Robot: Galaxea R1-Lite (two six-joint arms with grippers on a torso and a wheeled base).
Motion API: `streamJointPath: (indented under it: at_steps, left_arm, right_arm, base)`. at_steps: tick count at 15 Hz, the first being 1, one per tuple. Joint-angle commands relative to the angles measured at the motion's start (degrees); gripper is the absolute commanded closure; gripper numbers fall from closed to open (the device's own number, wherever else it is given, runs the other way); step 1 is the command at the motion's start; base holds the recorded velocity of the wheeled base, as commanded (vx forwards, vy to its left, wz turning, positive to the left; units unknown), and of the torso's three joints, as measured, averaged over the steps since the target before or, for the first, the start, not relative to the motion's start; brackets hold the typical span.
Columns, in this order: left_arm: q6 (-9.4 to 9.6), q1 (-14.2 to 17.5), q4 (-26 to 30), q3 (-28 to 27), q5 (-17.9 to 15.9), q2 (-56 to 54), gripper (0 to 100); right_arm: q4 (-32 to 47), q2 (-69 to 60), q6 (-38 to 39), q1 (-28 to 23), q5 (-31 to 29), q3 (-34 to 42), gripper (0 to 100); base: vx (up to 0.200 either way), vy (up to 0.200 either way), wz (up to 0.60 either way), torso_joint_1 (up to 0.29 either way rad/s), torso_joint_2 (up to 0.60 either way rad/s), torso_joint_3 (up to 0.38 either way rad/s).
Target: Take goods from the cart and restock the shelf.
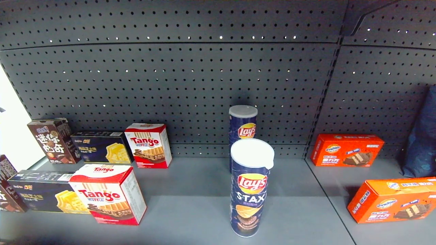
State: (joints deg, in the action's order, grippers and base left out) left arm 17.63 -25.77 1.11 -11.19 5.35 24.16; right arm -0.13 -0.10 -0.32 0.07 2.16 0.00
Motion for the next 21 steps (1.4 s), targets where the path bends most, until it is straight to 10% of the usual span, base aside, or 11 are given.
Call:
streamJointPath:
  at_steps: [1, 3, 10, 15, 18, 20, 21]
  left_arm:
    - [-0.4, 18.1, -3.9, 10.8, -10.3, -11.5, 0]
    - [-2.25, 28.4, -1.7, 10.2, -14.2, -19.2, 0]
    - [-6.64, 25.6, -2.6, 10.4, -14.2, -24.2, 0]
    - [-13.85, 25.6, -2.4, 10.3, -13.7, -24.2, 0]
    - [-10.24, 25.7, -4.2, 11.2, 4.4, -24.2, 0]
    - [-6.73, 25.6, -4.3, 11.0, 1.9, -24.2, 0]
    - [-7.08, 25.6, -3.9, 10.9, -8.2, -24.2, 0]
  right_arm:
    - [0.0, 0.1, 0.0, 0.0, 0.0, 0.0, 0]
    - [0.0, 0.1, 0.0, 0.0, 0.0, 0.0, 0]
    - [0.0, 0.1, 0.0, 0.0, 0.0, 0.0, 0]
    - [0.0, 0.1, 0.0, 0.0, 0.0, 0.0, 0]
    - [0.0, 0.1, 0.0, 0.0, 0.0, 0.0, 0]
    - [0.0, 0.1, 0.0, 0.0, 0.0, 0.0, 0]
    - [0.0, 0.1, 0.0, 0.0, 0.0, 0.0, 0]
  base:
    - [0.0, 0.0, 0.0, 0.0, 0.0, 0.0]
    - [0.0, 0.0, 0.0, 0.0, 0.0, 0.0]
    - [0.0, 0.0, 0.0, 0.0, 0.0, 0.0]
    - [0.0, 0.0, 0.0, 0.0, 0.0, 0.0]
    - [0.0, 0.0, 0.0, 0.0, 0.0, 0.0]
    - [0.0, 0.0, 0.0, 0.0, 0.0, 0.0]
    - [0.0, 0.0, 0.0, 0.0, 0.0, 0.0]
